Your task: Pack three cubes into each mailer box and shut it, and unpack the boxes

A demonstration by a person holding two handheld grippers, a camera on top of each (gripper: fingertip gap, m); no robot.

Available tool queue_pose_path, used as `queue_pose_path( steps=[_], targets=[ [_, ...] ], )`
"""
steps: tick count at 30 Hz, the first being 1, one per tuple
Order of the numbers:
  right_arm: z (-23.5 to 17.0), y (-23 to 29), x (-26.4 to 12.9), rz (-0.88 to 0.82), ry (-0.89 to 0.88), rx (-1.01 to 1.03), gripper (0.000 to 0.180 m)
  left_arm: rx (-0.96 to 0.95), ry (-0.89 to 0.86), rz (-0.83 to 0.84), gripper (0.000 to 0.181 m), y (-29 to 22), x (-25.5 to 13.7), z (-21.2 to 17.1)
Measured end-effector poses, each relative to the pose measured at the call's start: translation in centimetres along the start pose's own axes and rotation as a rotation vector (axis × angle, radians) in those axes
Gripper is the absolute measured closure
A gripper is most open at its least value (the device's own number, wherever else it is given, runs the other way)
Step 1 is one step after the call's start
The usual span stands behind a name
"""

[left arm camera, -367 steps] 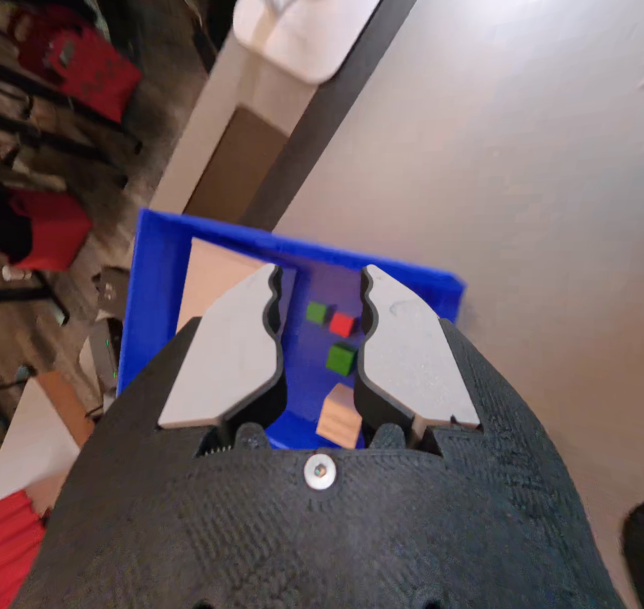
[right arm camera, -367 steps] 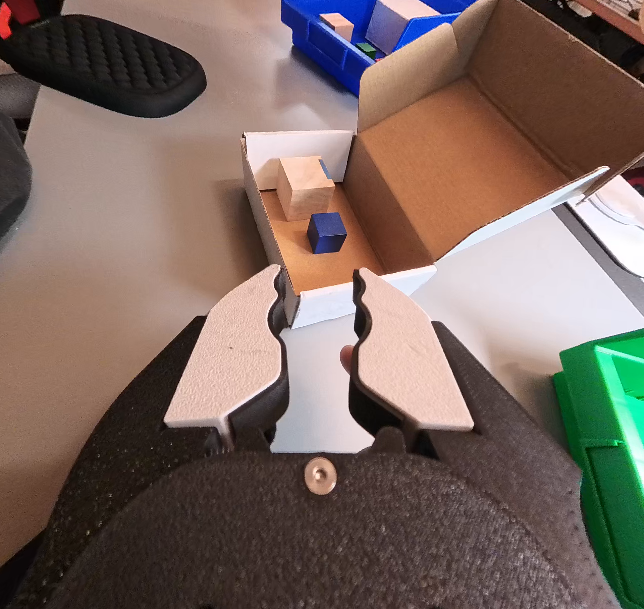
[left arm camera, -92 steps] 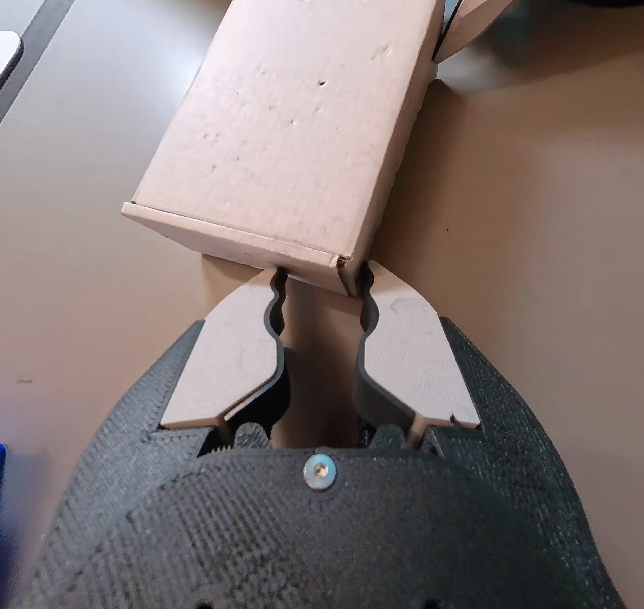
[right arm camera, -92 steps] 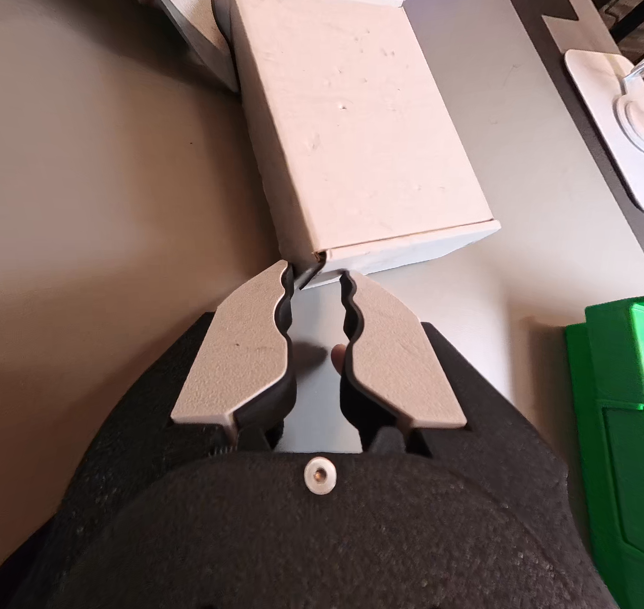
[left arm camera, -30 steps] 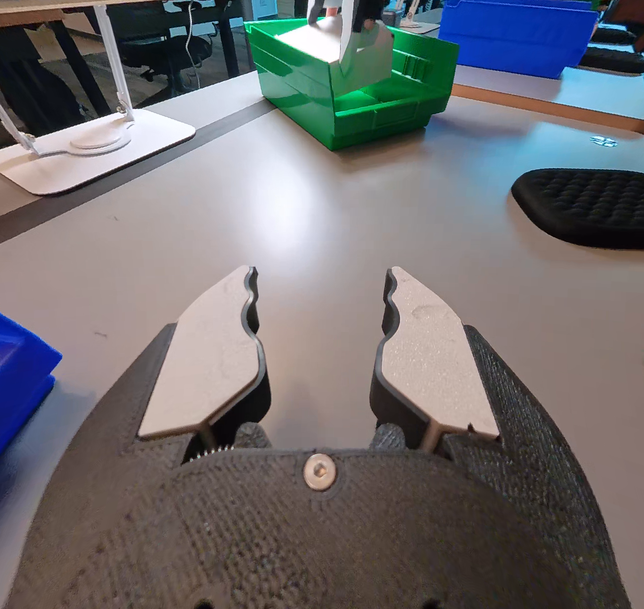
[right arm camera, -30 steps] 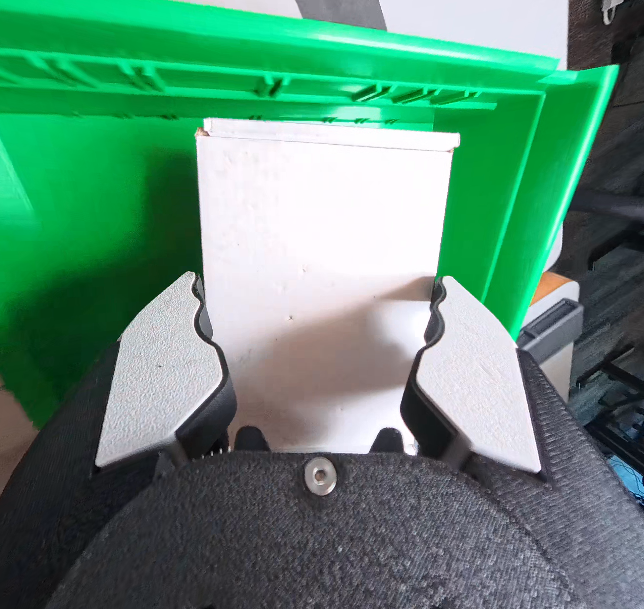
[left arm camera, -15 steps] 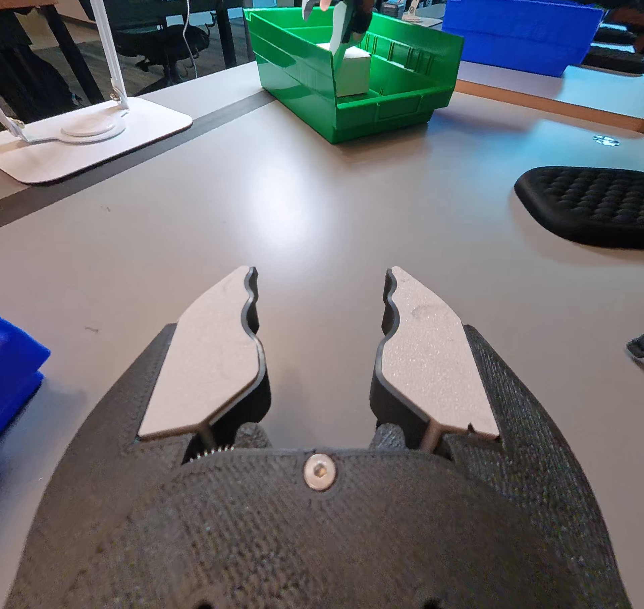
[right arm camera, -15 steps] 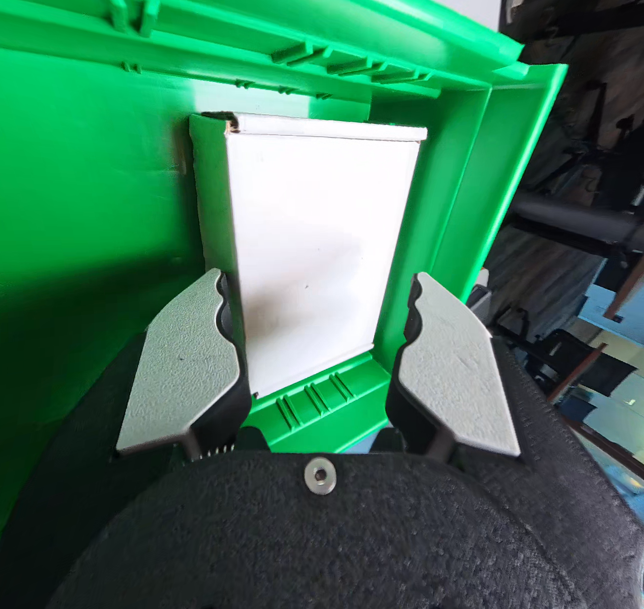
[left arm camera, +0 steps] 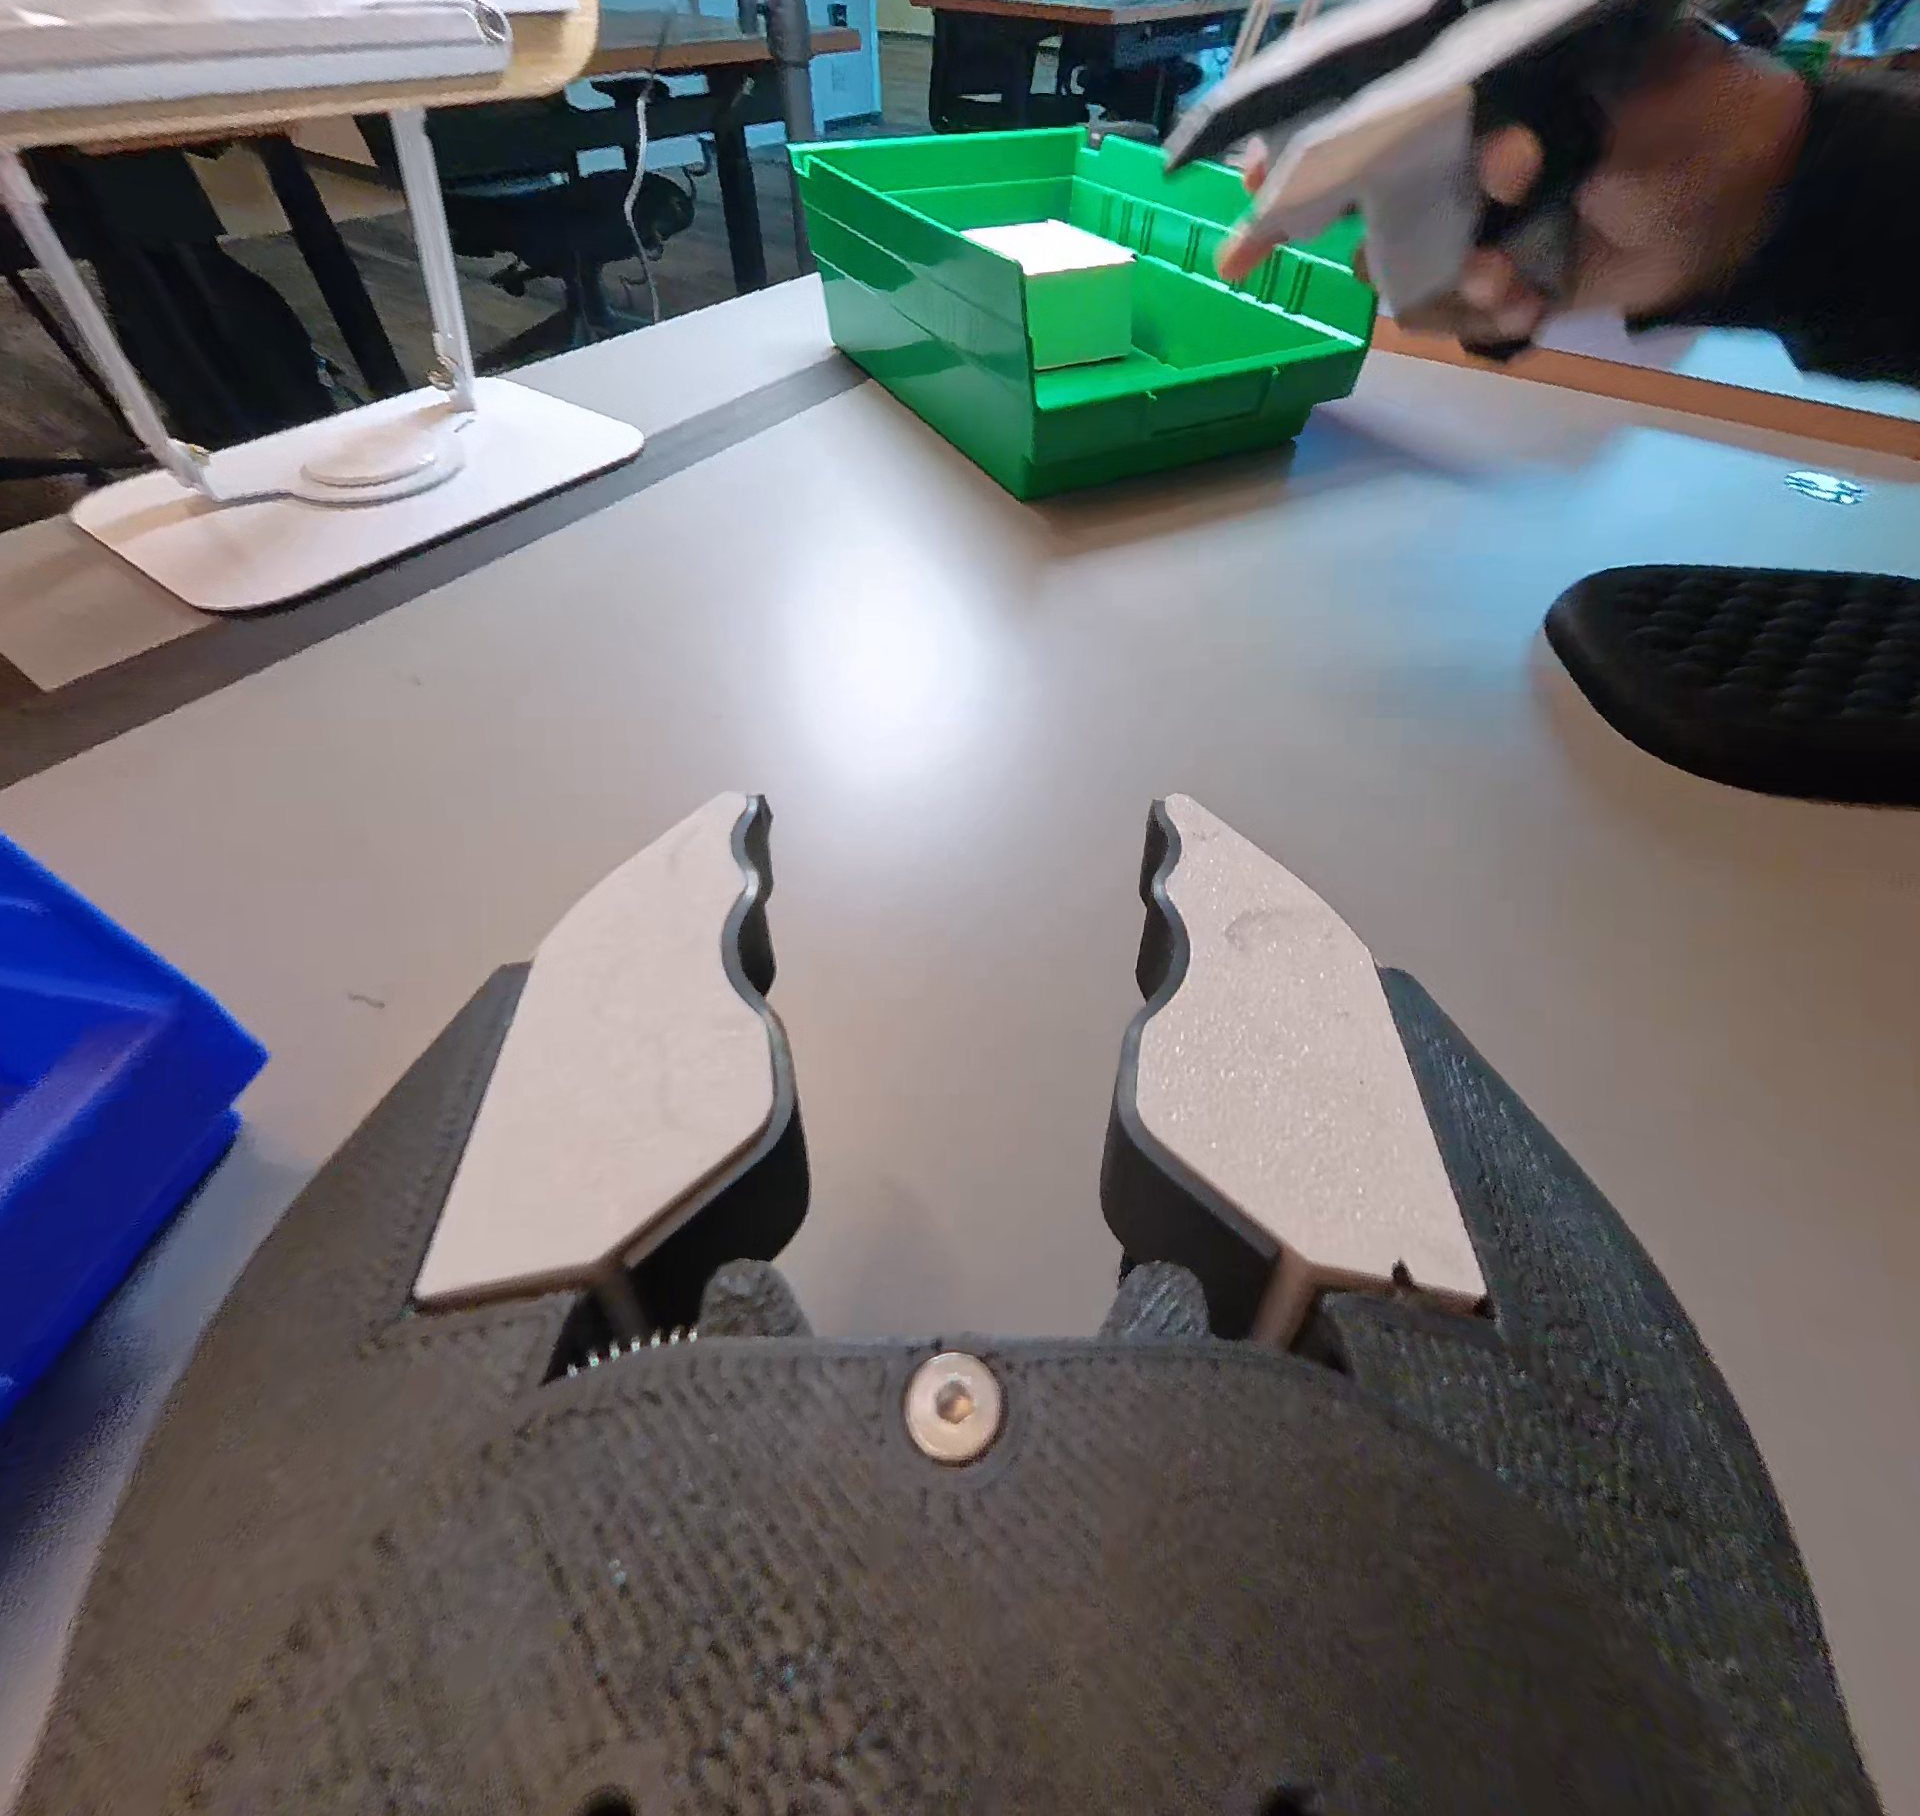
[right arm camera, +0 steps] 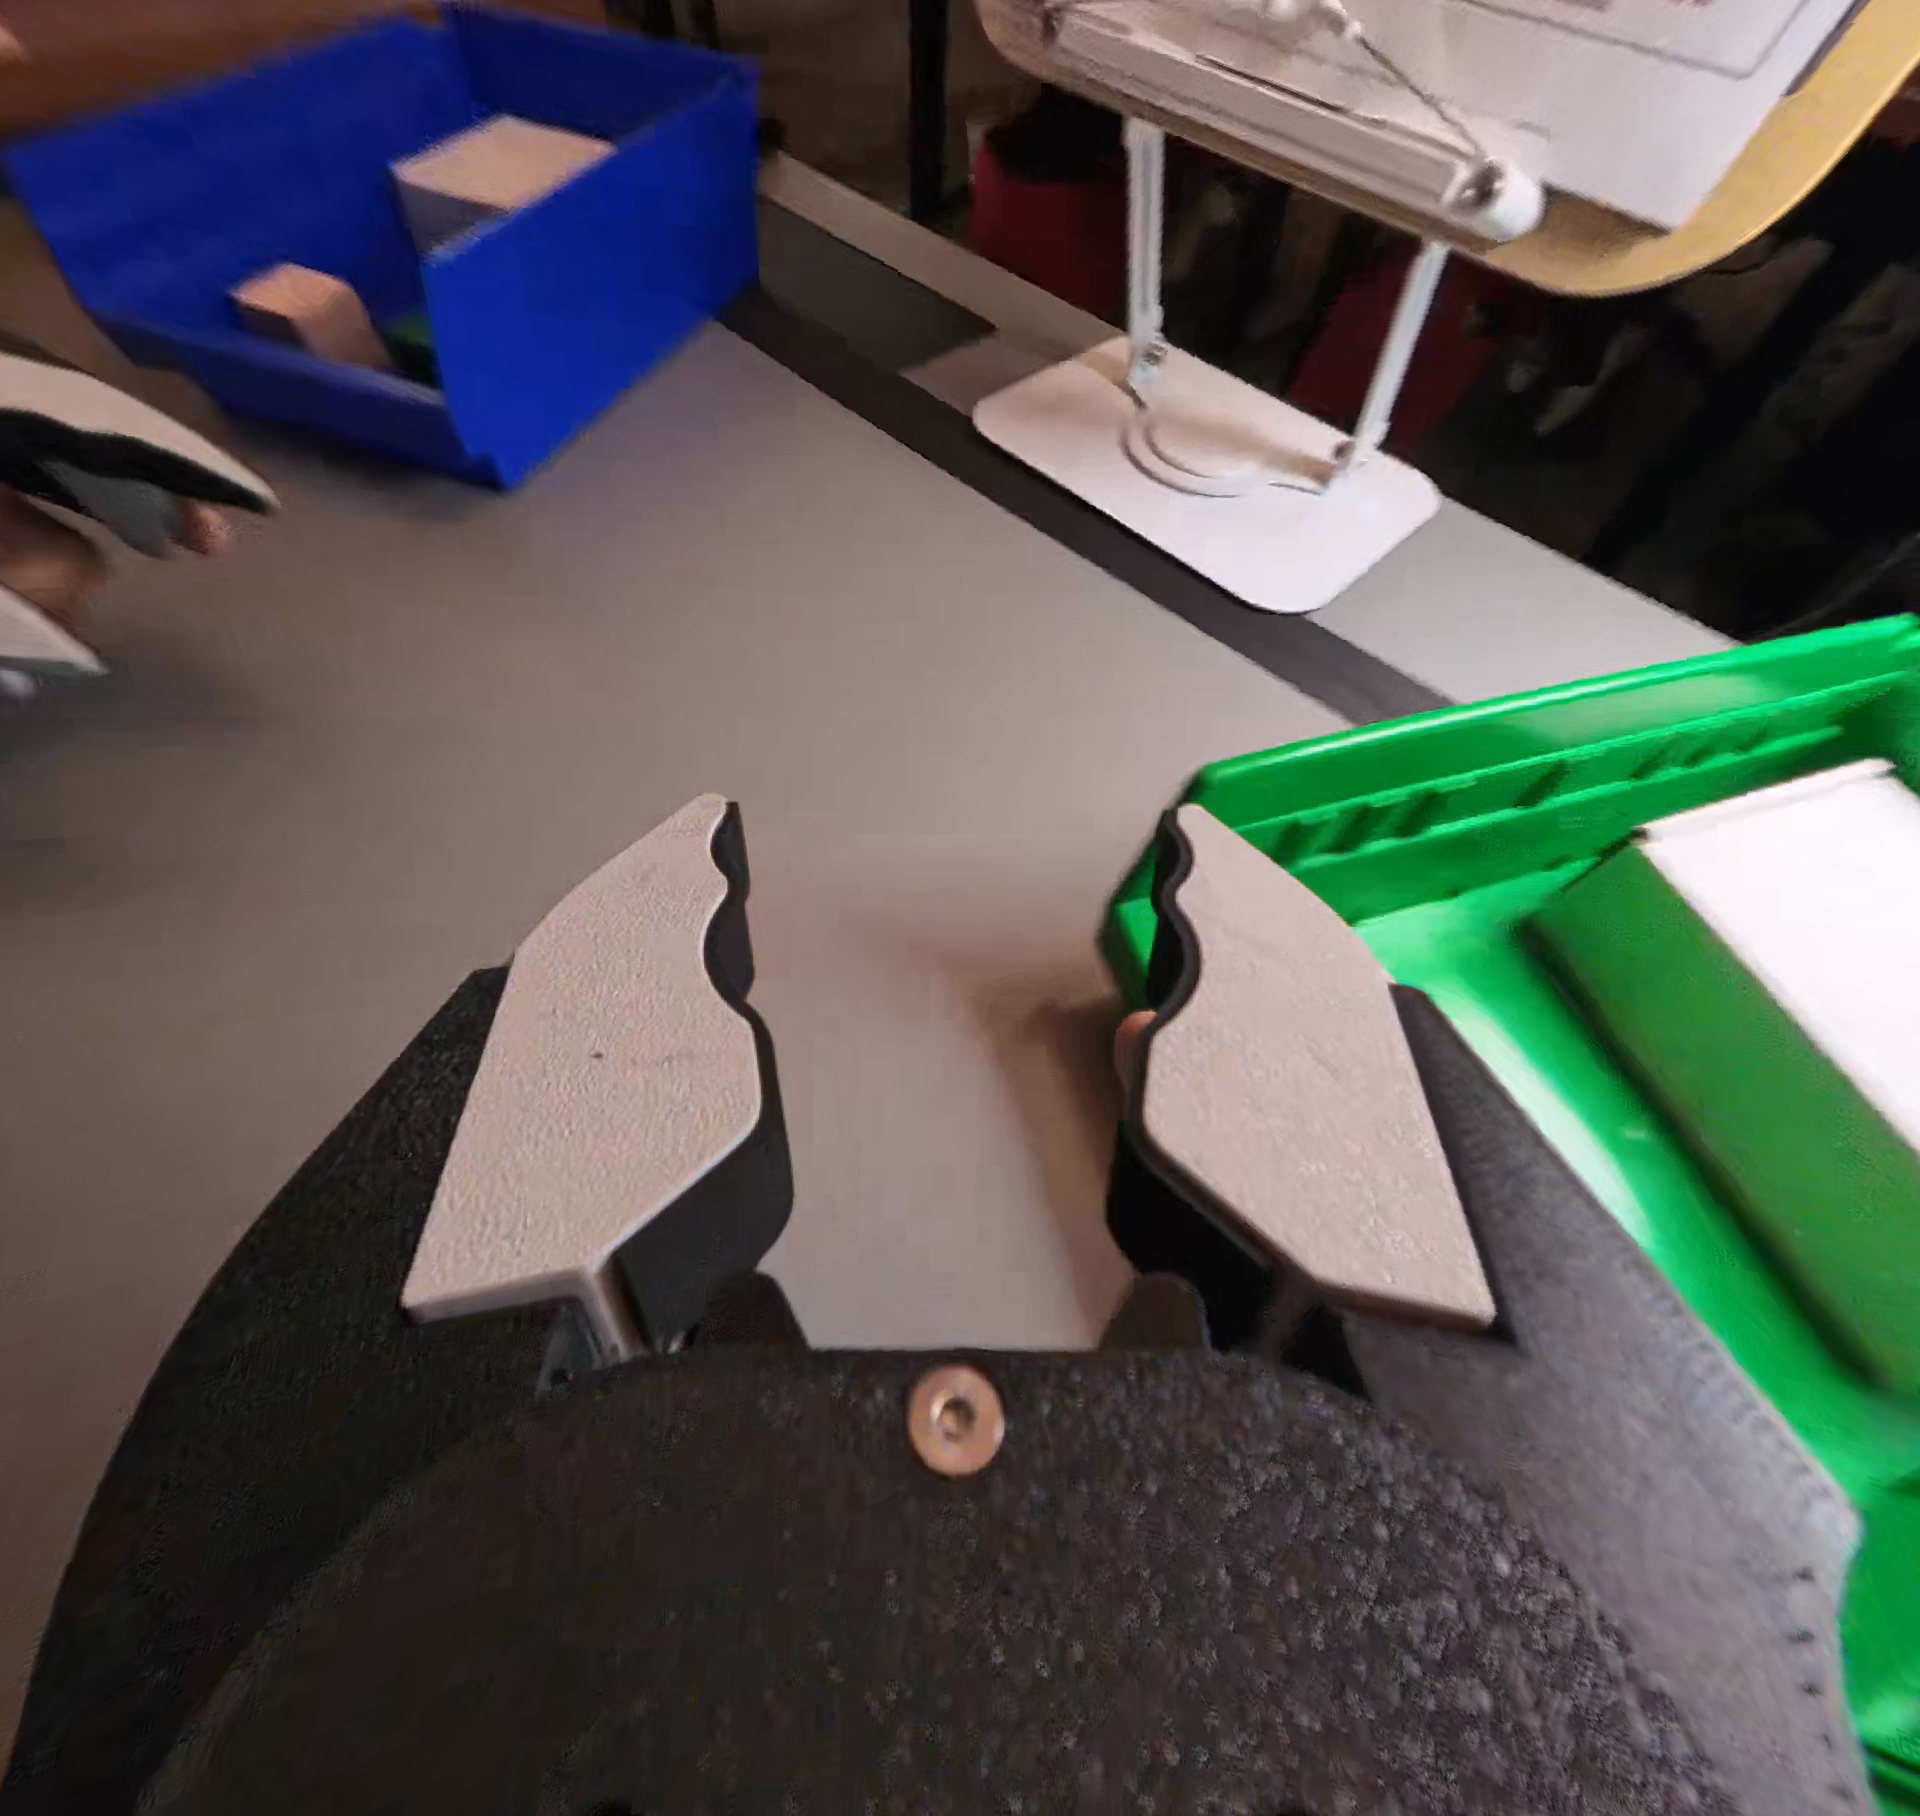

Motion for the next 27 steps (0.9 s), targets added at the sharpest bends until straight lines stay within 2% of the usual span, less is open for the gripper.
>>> queue_pose_path(
  steps=[3, 7, 15, 18, 21, 27],
  targets=[
    [-3.6, 3.7, 0.1, 0.039, -0.085, 0.128, 0.107, 0.0, -0.005, 0.047, 0.113, 1.0, -0.5, 0.2],
    [-6.4, 5.5, 1.1, 0.011, -0.175, 0.125, 0.111, -0.01, 0.011, 0.146, 0.114, 3.8, -1.7, 0.4],
    [-7.1, 6.6, 1.4, 0.033, -0.214, 0.058, 0.115, 0.019, 0.185, 0.373, 0.116, 14.9, -7.4, 3.3],
    [-7.3, 7.2, 1.3, 0.058, -0.201, 0.039, 0.114, 0.034, 0.307, 0.447, 0.116, 20.2, -9.5, 4.1],
    [-7.3, 7.6, 1.3, 0.073, -0.192, 0.019, 0.114, 0.057, 0.494, 0.471, 0.116, 25.2, -10.5, 3.1],
    [-7.9, 7.8, 1.5, 0.093, -0.16, -0.011, 0.114, 0.129, 0.849, 0.284, 0.103, 31.6, -8.7, -2.1]
  ],
)
Point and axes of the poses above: each gripper's, where its closed fingertips meet, x out along the fingers, z out of its top, y = z × x across the jaws, the point moved 6 cm from there along -x, back along the fingers, and after that the axes turned 14 degrees about x, right-handed, at the moved point
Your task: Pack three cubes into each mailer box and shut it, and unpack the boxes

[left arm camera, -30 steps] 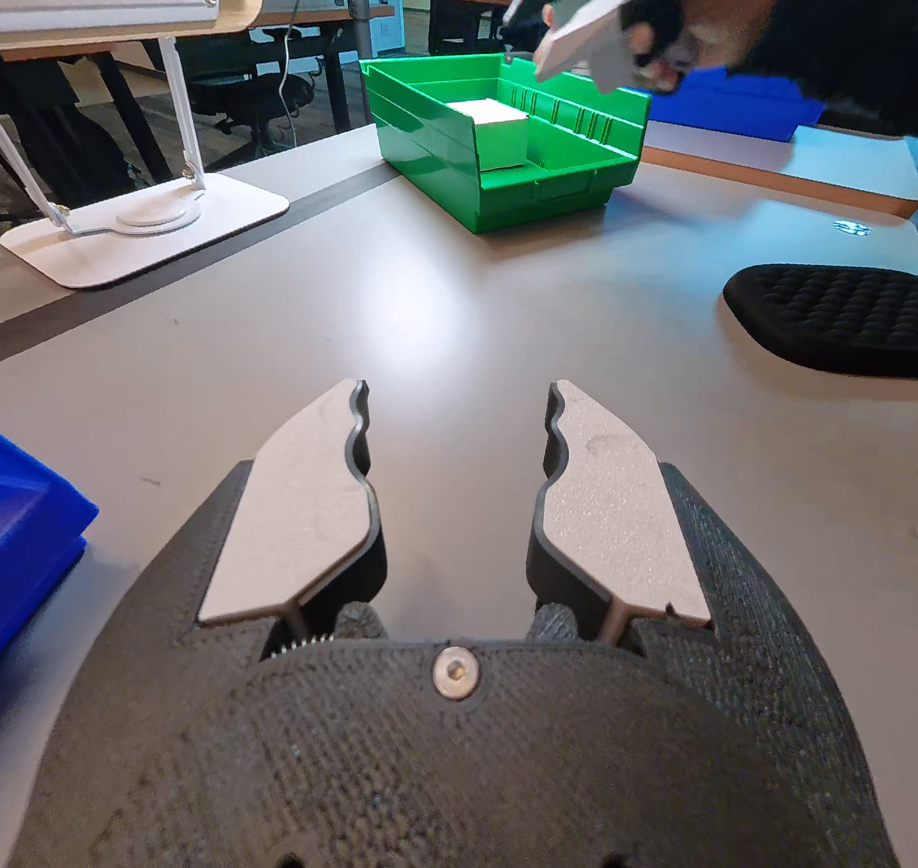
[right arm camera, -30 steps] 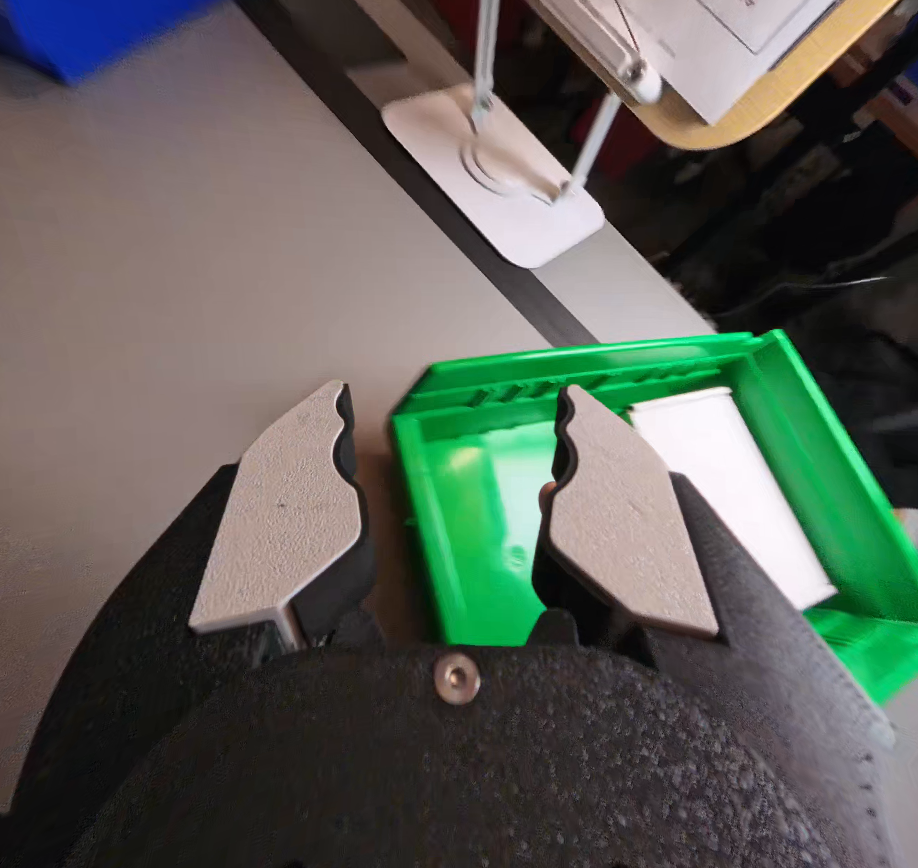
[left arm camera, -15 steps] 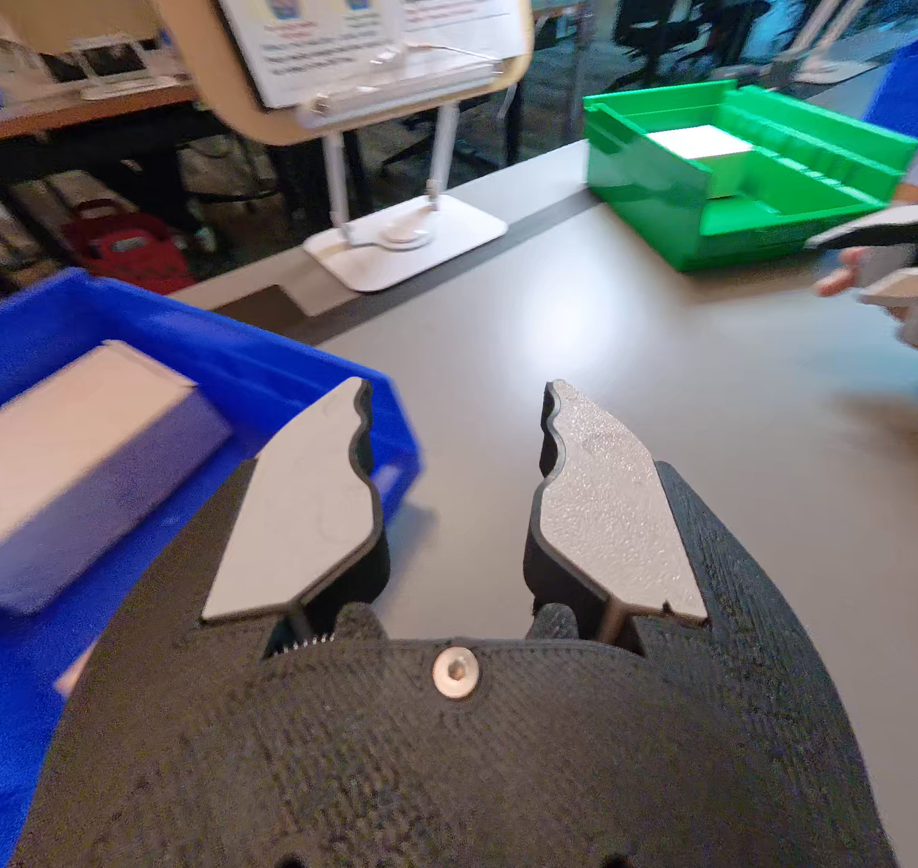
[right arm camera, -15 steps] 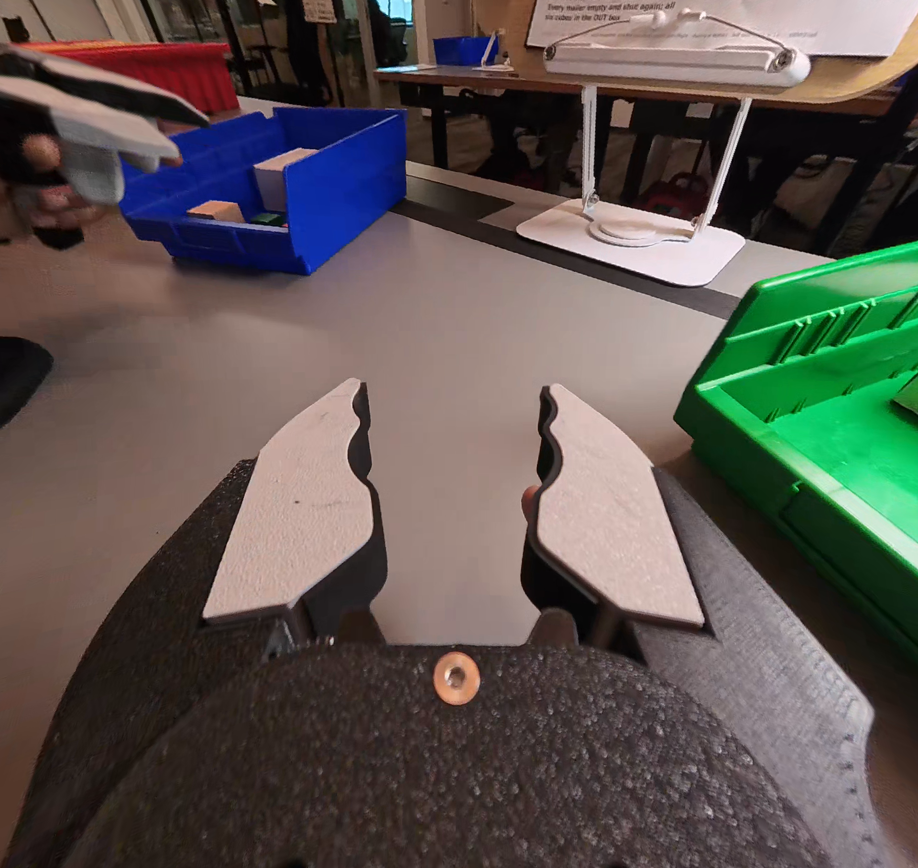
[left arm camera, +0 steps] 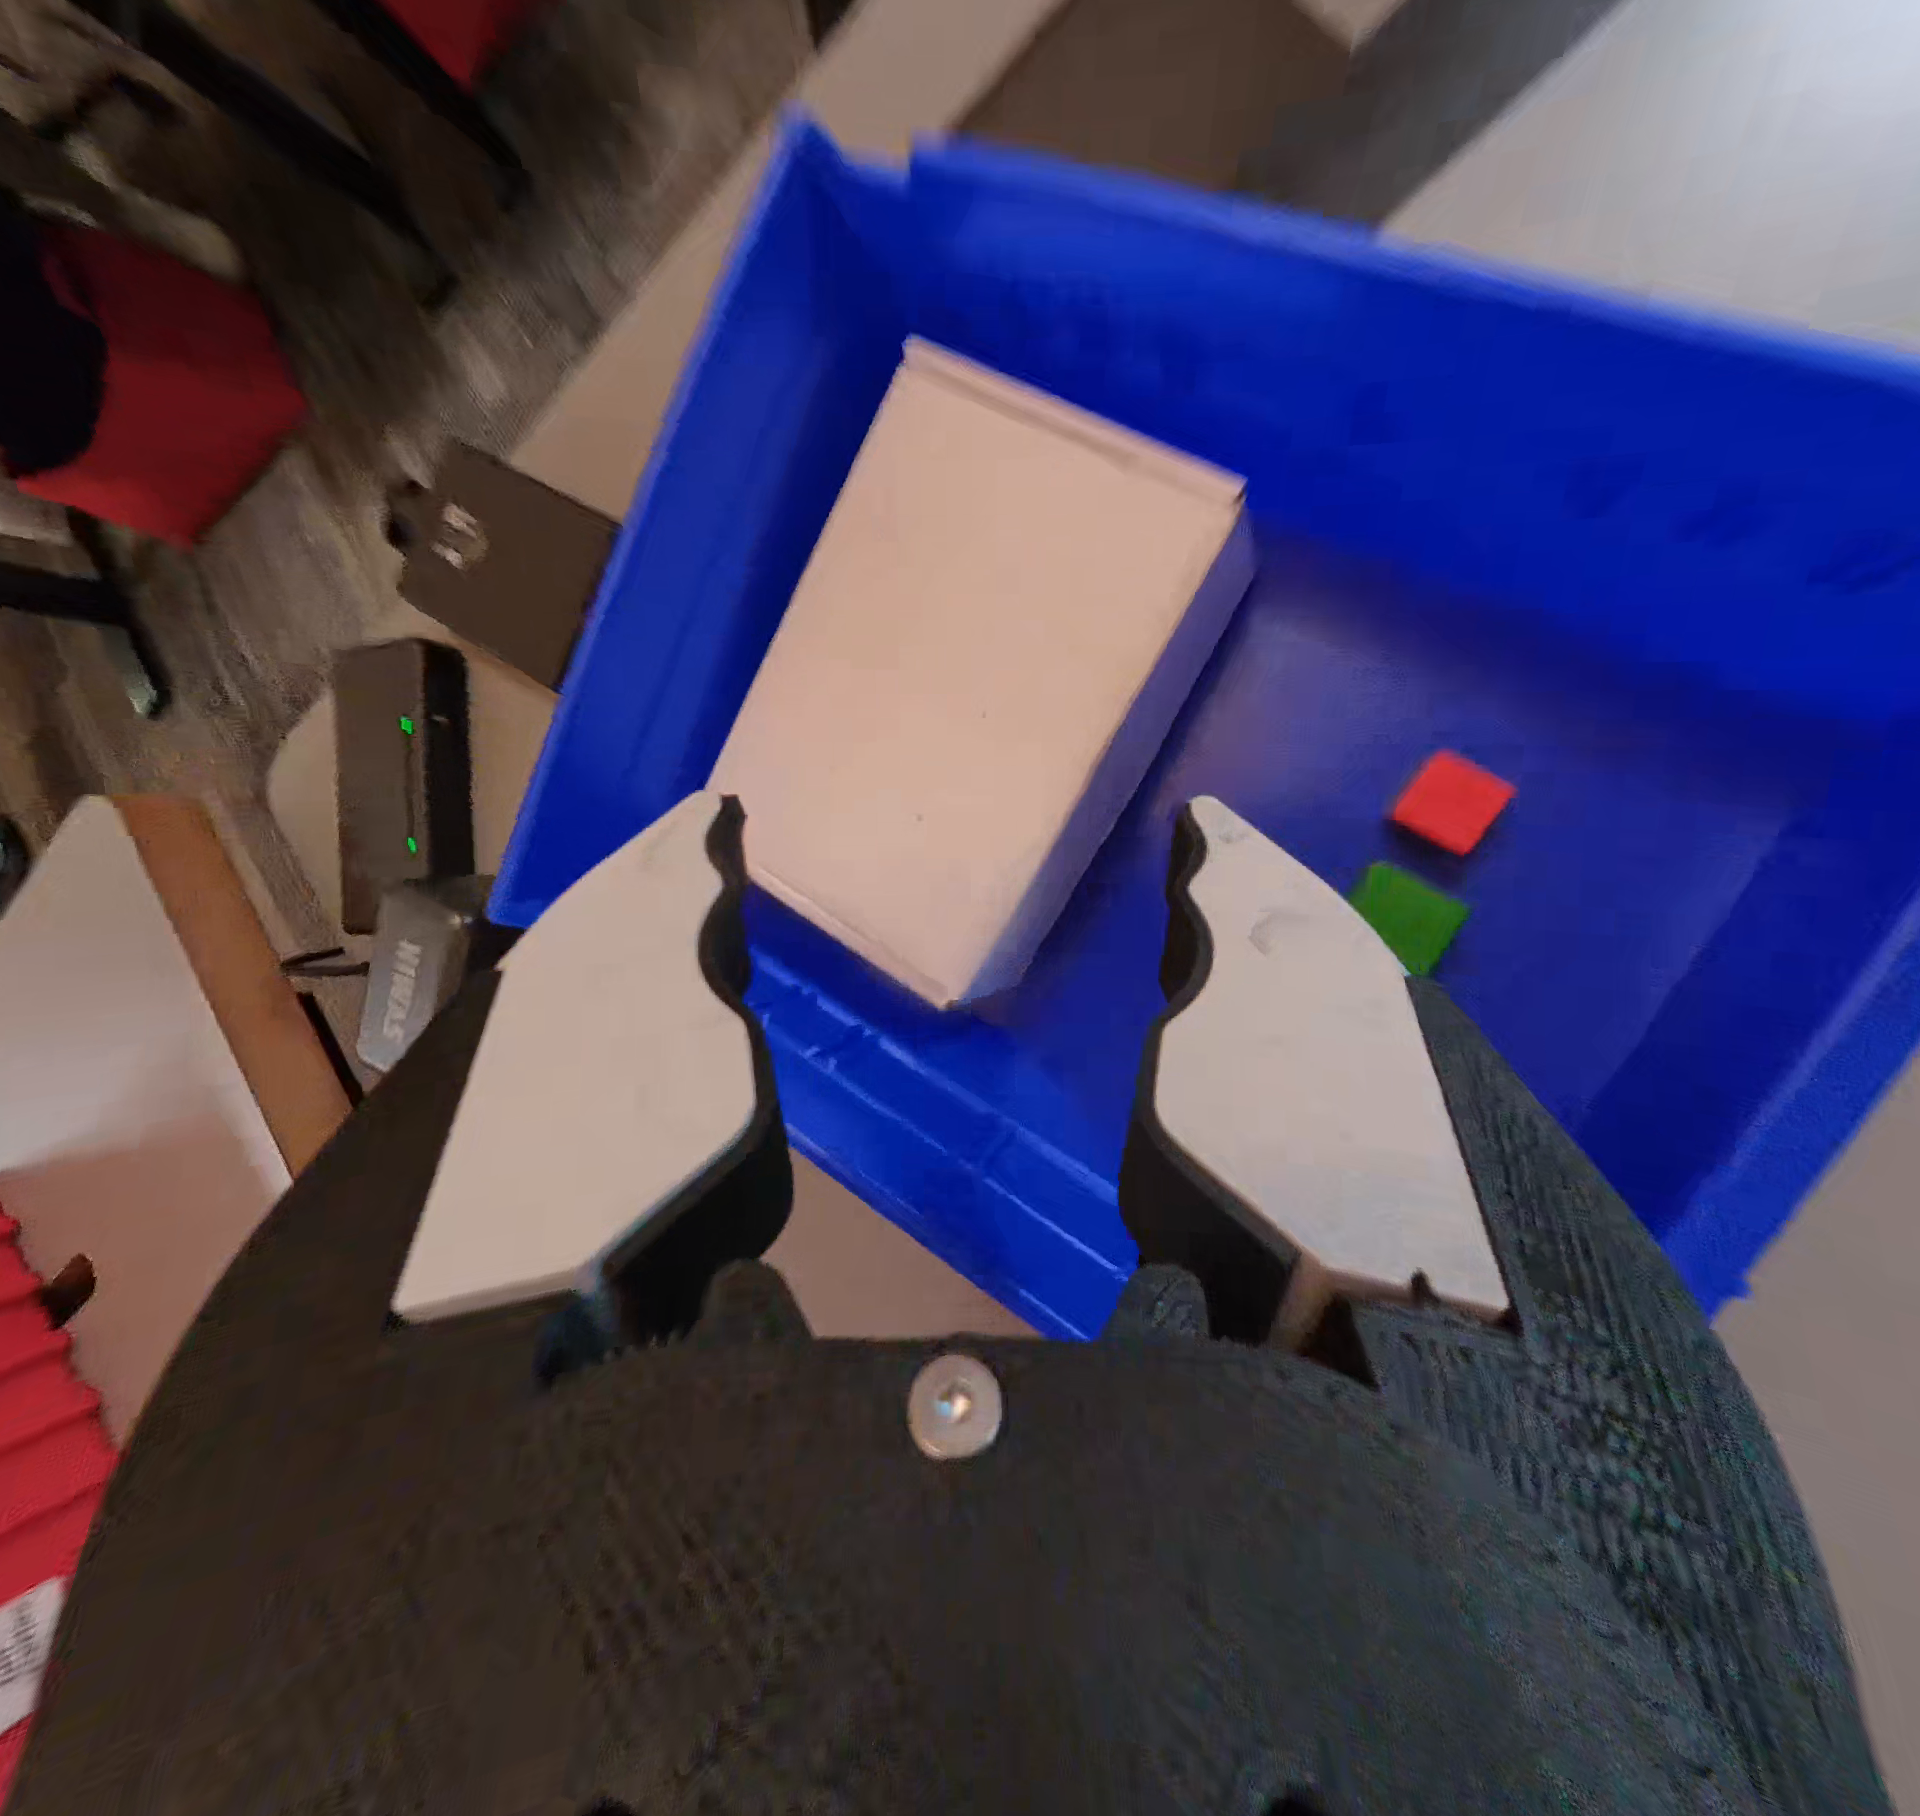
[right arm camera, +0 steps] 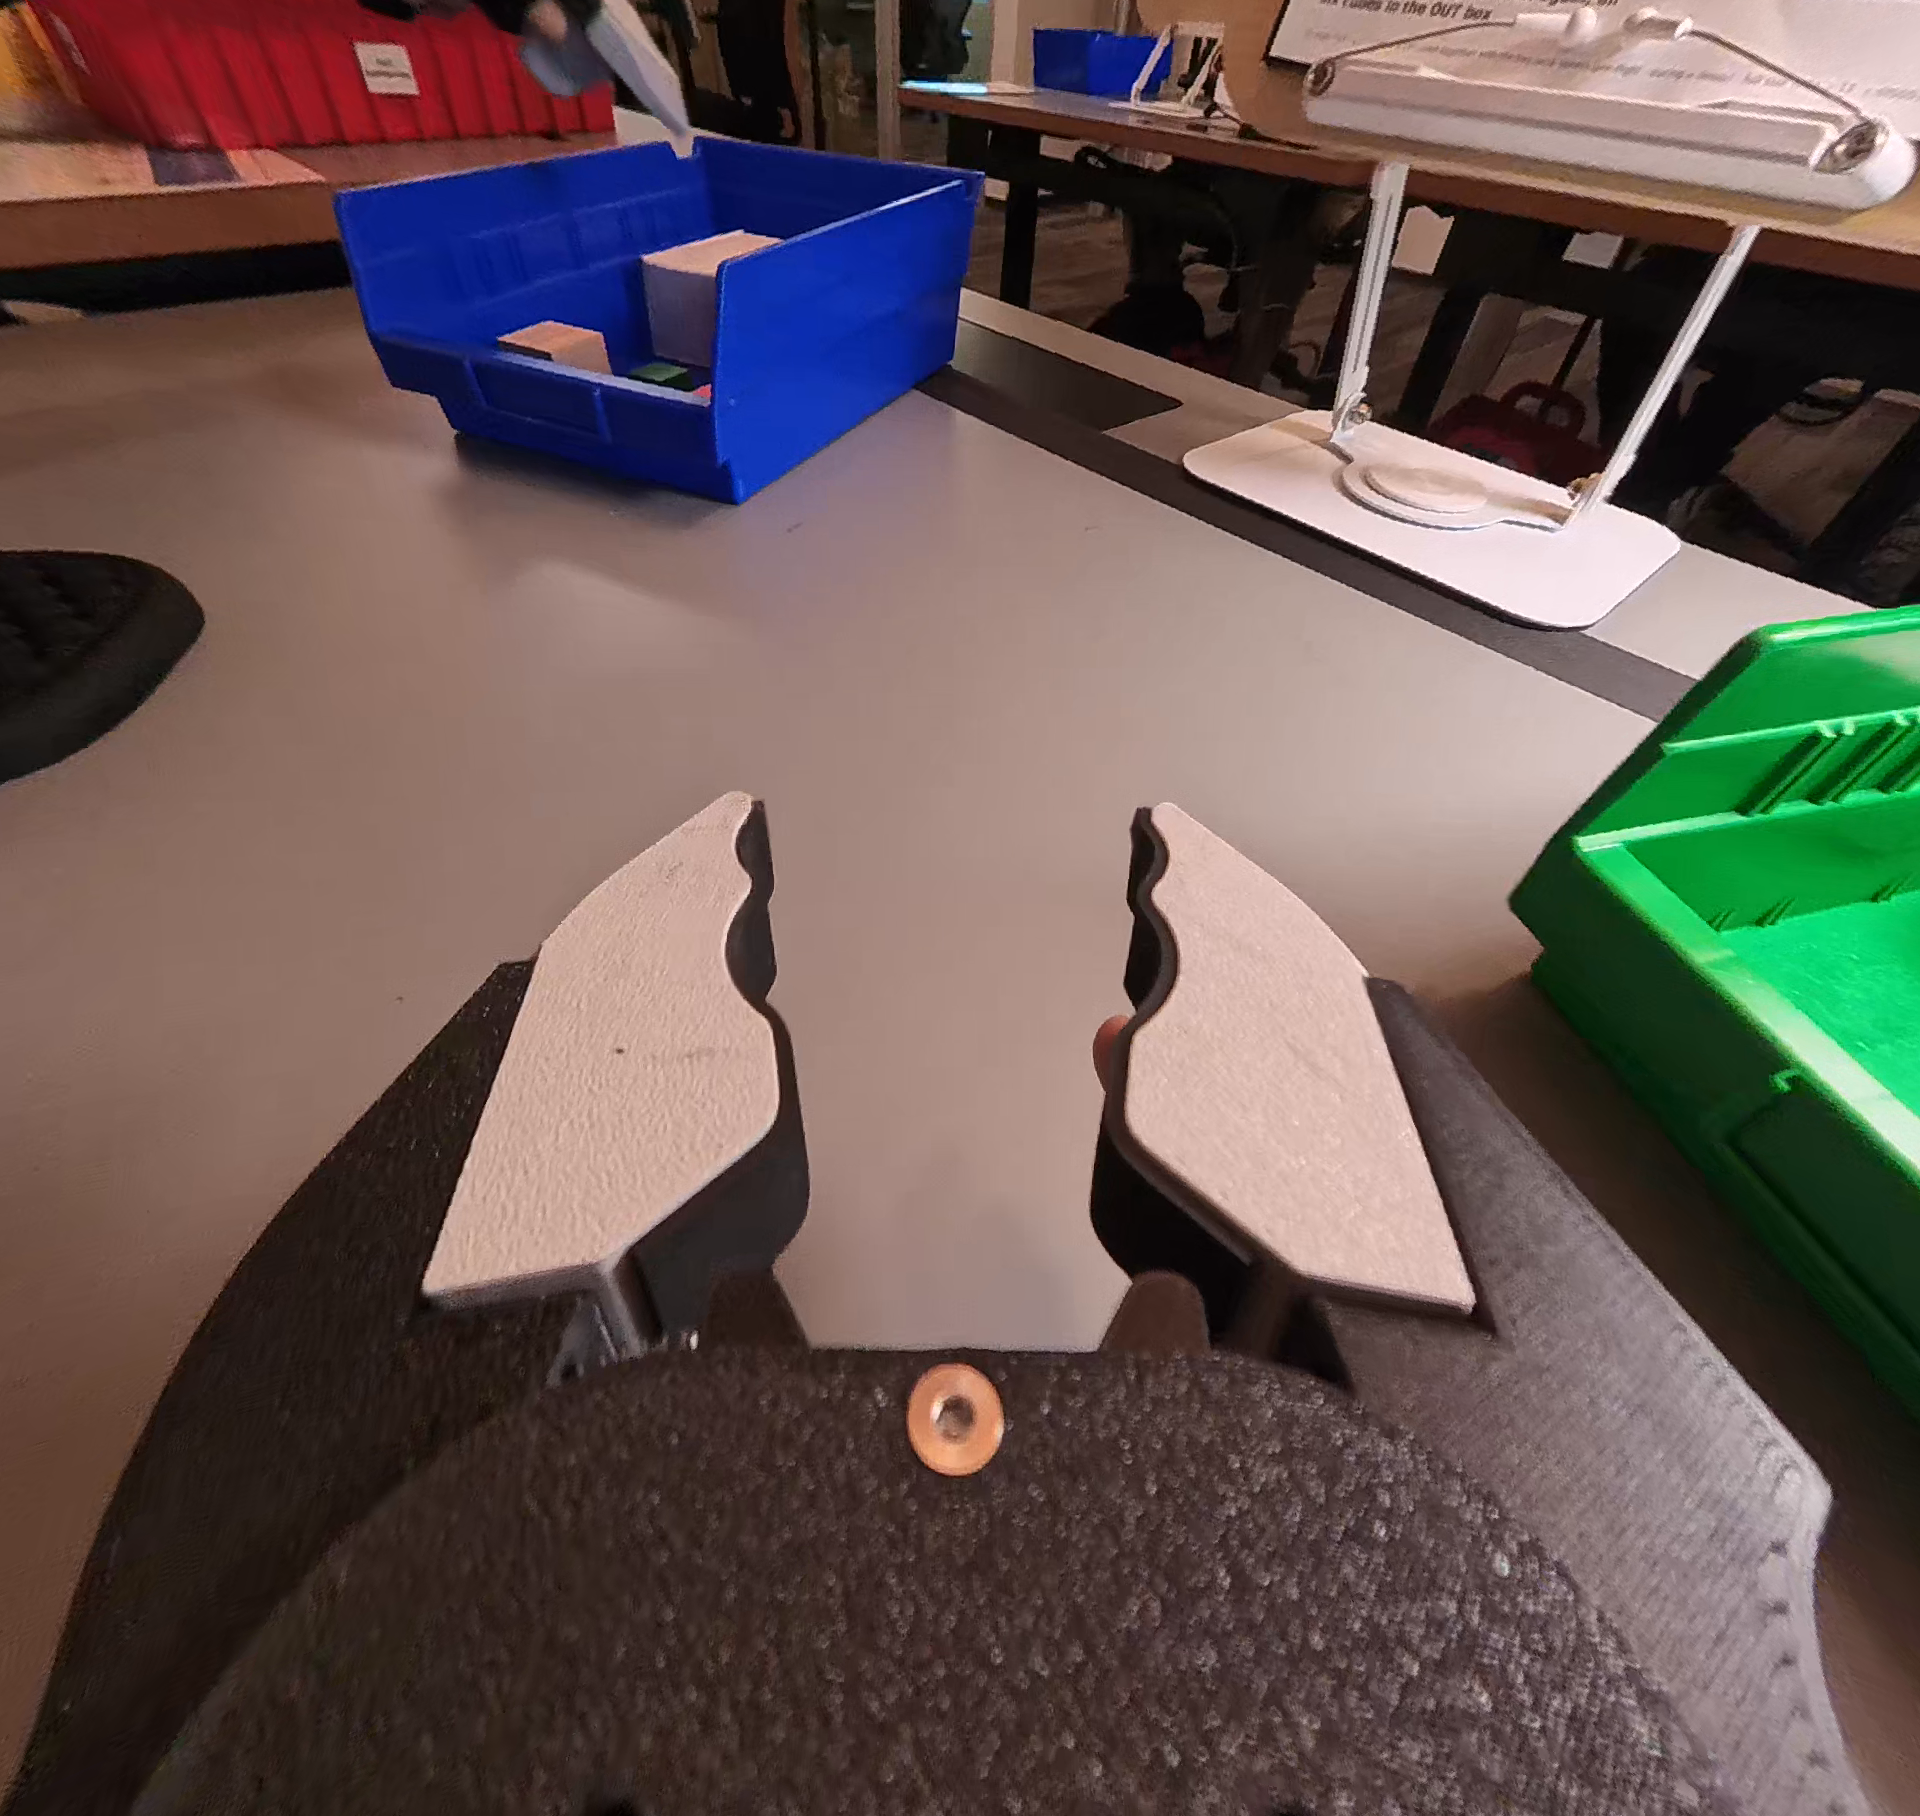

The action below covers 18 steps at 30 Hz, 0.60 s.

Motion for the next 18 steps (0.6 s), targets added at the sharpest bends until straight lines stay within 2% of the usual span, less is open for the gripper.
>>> queue_pose_path(
  steps=[2, 10, 18],
  targets=[
    [-0.3, 0.2, 0.1, 0.021, 0.019, -0.009, 0.113, 0.045, 0.116, -0.064, 0.094, 0.8, 2.5, -0.6],
    [-1.2, 0.5, 0.6, 0.079, 0.084, -0.025, 0.109, 0.181, 0.321, -0.363, 0.062, 1.5, 9.3, -0.4],
    [-1.1, 0.0, 0.9, 0.102, 0.088, 0.038, 0.112, 0.273, 0.376, -0.435, 0.06, 1.4, 11.6, -0.7]
  ],
)
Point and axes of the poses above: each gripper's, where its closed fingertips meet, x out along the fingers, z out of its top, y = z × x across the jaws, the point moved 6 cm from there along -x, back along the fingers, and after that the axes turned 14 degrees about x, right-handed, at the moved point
